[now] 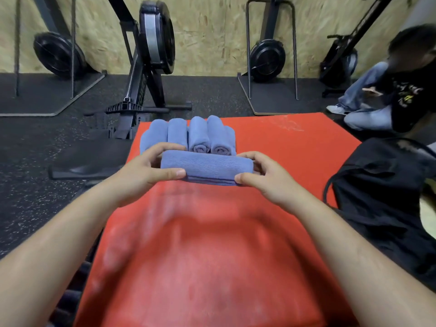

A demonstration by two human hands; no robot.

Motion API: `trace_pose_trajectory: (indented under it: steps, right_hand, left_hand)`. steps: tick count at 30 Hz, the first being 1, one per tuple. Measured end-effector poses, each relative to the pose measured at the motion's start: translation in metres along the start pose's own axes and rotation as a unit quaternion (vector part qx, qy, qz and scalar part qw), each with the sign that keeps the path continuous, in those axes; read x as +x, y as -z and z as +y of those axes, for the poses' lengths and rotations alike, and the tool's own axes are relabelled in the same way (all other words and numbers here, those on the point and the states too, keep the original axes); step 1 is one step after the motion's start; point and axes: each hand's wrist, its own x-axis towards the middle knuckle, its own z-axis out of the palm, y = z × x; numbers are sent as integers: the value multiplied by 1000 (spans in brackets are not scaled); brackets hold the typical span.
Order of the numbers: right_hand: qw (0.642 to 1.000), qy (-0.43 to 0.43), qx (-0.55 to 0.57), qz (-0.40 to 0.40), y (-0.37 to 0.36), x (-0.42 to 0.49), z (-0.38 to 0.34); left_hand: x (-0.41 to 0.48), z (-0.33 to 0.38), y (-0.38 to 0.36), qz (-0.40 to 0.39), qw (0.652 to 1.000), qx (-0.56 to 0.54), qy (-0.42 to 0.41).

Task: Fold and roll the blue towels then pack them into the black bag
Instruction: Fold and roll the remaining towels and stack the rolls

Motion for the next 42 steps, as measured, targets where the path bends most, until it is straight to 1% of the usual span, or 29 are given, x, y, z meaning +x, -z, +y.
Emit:
trace_pose_trajectory:
  steps: [2,5,8,10,11,12,13,14,15,17,18,19,20,21,23,24,25,27,28,29,30,31,33,37,40,42]
  right_hand:
    - [999,3,38,-2,2,3,0]
    - [998,18,62,7,4,8,-3]
    - [997,58,38,39,-1,13,-7]
    - [991,98,-13,86,-10,14,-7]
    - [983,125,-57,118,-16,15,-5]
    - [967,165,-118,154,-24,15,-5]
    - [941,216,-187,183,-32,13,-5]
    - [912,263,-244,200,-42,12,-6]
    - [887,299,-284,207,-53,10,-8]
    - [853,346,-333,203,-73,7,-11]
    - [843,361,-348,195,-82,5,-12]
    - [838,371,-358,180,-87,3,-12]
    - [836,382,-359,160,-92,1,-13]
    - [843,386,-349,136,-96,-1,-13]
    - [883,367,-276,100,-107,-6,-17]
    - [908,345,-216,104,-113,-9,-22]
    - [931,311,-147,124,-121,-12,-27]
    - [969,192,-13,157,-133,-11,-40]
    - [983,110,44,137,-136,-8,-48]
    - [989,35,104,98,-138,-3,-53]
    - [985,-22,161,62,-140,2,-55]
    - [978,-52,197,44,-142,7,-56]
    - [975,-59,207,55,-148,19,-58]
    - [971,-69,200,116,-165,54,-60]
    - [972,-72,156,161,-169,88,-61]
    - [973,-72,125,182,-167,110,-61]
  left_hand:
    - [5,0,2,10,998,-53,-7]
    - [11,1,0,69,996,-56,-26]
    - [12,2,-7,126,990,-53,-25]
    - [10,3,-14,185,983,-3,-13]
    - [9,3,-20,219,975,33,-5]
    - [7,1,-26,249,966,63,3]
    - [5,-1,-32,266,961,74,16]
    - [2,1,-40,262,963,59,32]
    - [-2,6,-47,235,971,13,49]
    - [-9,16,-59,147,979,-121,78]
    - [-13,20,-61,112,975,-174,75]
    - [-17,23,-61,95,971,-210,62]
    - [-19,22,-58,98,966,-235,46]
    - [-21,21,-53,113,959,-257,36]
    - [-23,19,-41,141,949,-282,29]
    - [-23,17,-36,149,949,-276,23]
    - [-22,17,-32,158,952,-262,17]
    - [-20,17,-25,173,954,-244,8]
    - [-19,16,-22,175,955,-240,8]
    - [-18,15,-20,175,957,-233,6]
    - [-18,15,-19,176,958,-227,4]
    - [-17,16,-17,182,958,-221,2]
    - [-15,16,-13,207,959,-195,-1]
    - [1,12,0,239,965,-107,-32]
    - [17,9,9,263,964,-17,-40]
    - [28,4,14,270,962,0,-49]
